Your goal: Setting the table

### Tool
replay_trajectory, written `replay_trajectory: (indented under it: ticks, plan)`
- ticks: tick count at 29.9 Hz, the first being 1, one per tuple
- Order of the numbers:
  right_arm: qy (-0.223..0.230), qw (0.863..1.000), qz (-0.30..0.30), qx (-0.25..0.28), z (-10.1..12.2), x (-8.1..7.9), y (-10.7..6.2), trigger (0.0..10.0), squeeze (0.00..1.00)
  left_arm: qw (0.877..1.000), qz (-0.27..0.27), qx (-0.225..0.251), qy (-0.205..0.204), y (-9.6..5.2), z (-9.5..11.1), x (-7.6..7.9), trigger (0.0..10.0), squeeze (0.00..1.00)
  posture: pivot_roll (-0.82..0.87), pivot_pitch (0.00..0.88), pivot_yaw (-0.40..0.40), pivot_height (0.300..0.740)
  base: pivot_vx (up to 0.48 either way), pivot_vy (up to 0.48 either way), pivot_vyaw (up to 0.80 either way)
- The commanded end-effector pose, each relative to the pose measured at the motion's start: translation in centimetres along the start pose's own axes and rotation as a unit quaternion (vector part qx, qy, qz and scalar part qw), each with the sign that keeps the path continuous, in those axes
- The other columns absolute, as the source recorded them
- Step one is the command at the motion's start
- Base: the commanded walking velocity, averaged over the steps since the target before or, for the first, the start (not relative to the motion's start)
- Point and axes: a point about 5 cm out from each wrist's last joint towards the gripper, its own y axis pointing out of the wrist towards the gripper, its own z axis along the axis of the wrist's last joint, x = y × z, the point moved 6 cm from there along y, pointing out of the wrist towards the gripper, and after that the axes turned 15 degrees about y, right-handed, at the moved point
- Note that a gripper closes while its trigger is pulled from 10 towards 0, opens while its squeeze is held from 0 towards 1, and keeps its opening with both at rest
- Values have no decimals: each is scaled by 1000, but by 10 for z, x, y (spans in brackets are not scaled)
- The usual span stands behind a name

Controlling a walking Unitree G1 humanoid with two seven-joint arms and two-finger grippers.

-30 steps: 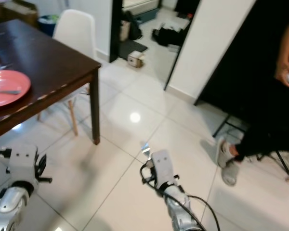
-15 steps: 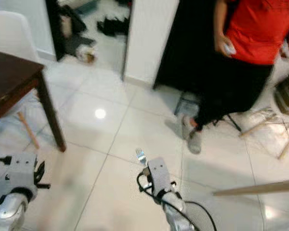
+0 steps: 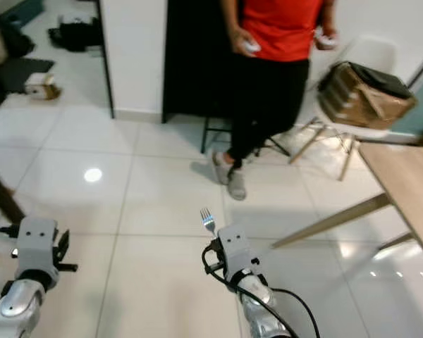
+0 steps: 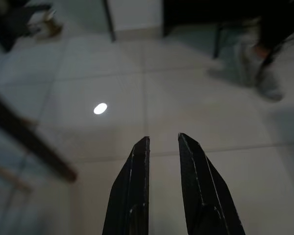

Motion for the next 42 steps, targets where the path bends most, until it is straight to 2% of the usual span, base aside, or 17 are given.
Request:
replay_trajectory:
  ticks: [1, 10, 16, 20, 26, 33, 42]
  plan:
    - [4, 1000, -5, -4, -5, 2, -3, 10000, 0, 1000, -4, -14, 3, -4, -10, 1, 10000, 0, 44, 23, -25, 740, 0, 0, -800]
    - [-1, 1000, -4, -1, -2, 4, -1, 10000, 0, 1000, 1, -15, -4, -4, -10, 2, 10000, 0, 37, 23, -34, 740, 0, 0, -800]
    - [9, 1000, -20, 11, 4, 7, 3, 10000, 0, 1000, -15, -6, 10, -1, -5, 4, 10000, 0, 63, 10, 18, 740, 0, 0, -800]
    - [20, 999, -24, 19, 8, 1, 8, 10000, 0, 1000, -19, 3, 20, 5, 2, -2, 10000, 0, 72, 0, 45, 740, 0, 0, -800]
    - [25, 999, -18, 24, 10, -7, 12, 10000, 0, 1000, -16, 9, 25, 11, 7, -8, 10000, 0, 66, 0, 45, 740, 0, 0, -800]
    - [23, 999, -27, 29, 13, 0, 13, 10000, 0, 999, -24, 9, 24, 11, 7, -1, 10000, 0, 70, 0, 57, 740, 0, 0, -800]
    - [36, 998, -38, 48, 21, -2, 16, 10000, 0, 998, -47, 17, 38, 13, 12, 2, 10000, 0, 75, 0, 101, 740, 0, 0, -800]
